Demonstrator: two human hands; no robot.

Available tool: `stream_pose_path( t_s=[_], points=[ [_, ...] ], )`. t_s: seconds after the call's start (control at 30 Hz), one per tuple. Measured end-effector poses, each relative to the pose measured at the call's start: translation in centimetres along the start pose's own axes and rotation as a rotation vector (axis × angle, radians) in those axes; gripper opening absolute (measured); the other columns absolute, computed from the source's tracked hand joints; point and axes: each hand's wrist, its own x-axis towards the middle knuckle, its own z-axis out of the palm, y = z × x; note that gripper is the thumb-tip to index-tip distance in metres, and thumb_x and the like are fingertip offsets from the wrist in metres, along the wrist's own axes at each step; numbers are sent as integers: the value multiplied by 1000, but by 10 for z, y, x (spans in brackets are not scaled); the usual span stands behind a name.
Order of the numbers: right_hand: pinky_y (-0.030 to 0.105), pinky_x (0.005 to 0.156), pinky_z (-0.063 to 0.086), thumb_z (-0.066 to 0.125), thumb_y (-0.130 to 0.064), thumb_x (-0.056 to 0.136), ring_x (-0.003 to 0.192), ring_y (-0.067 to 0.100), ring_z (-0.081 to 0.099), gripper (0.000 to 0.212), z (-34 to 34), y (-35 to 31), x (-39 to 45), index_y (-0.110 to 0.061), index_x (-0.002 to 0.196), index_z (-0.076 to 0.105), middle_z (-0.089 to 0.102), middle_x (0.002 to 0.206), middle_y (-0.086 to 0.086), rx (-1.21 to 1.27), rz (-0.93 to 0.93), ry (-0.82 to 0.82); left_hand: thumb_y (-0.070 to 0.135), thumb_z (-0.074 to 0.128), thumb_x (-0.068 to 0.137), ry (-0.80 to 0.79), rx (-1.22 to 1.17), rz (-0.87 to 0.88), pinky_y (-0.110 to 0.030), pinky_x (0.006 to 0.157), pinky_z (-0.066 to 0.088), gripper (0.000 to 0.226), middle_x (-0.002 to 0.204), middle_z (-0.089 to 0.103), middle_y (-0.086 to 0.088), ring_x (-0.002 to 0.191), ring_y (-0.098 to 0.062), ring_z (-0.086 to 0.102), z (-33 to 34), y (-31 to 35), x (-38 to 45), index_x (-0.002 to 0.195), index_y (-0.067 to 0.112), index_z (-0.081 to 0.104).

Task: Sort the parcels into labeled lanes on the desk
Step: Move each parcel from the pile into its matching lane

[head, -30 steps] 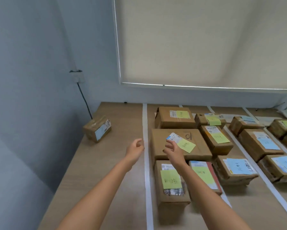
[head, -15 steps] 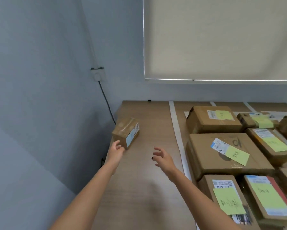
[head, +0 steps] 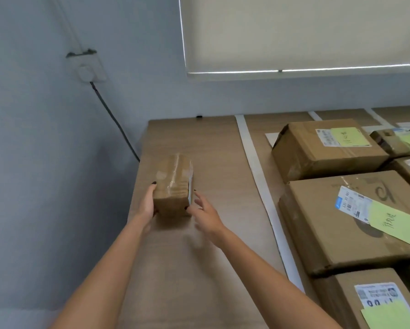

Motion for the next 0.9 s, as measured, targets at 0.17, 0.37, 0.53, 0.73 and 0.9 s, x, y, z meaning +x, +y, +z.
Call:
stream_pose_path(
  t_s=[0.17, 0.37, 0.53, 0.73, 0.9],
  points=[
    [26, 102, 40, 54, -18, 87, 119, 11, 51, 55, -3, 3, 9, -29, 139, 41, 54, 134, -6, 30, -59, 49, 47, 47, 90, -51, -142, 22, -18, 56, 49, 28, 75, 72, 12, 66, -3, 67, 37, -12, -11, 86, 27, 66],
    [27, 100, 44, 51, -12, 87, 113, 10, 56, 47, -27, -25, -38, -36, 127, 51, 62, 121, -10, 15, -162, 69, 36, 47, 94, -116, -129, 81, -17, 56, 50, 21, 91, 68, 6, 73, -3, 65, 53, 12, -70, 104, 25, 62],
    [34, 100, 46, 50, -6, 85, 109, 13, 59, 44, -46, -69, -105, -29, 123, 56, 66, 116, -5, -16, -300, 77, 26, 40, 98, -163, -77, 219, -18, 68, 48, 37, 115, 61, -13, 87, -16, 58, 60, 54, -155, 127, 8, 54],
    [12, 75, 50, 49, -2, 87, 98, 0, 60, 44, -66, -92, -197, -29, 121, 53, 65, 111, -8, -32, -399, 60, 21, 40, 98, -214, -25, 332, -19, 70, 49, 38, 120, 61, -19, 95, -23, 57, 62, 81, -263, 127, 1, 53],
    [7, 67, 48, 51, -4, 85, 99, 0, 59, 44, -79, -97, -254, -30, 121, 53, 65, 108, -9, -67, -435, 72, 24, 44, 96, -230, -23, 335, -21, 65, 48, 33, 108, 63, -13, 87, -21, 59, 65, 83, -329, 122, 7, 56]
  ],
)
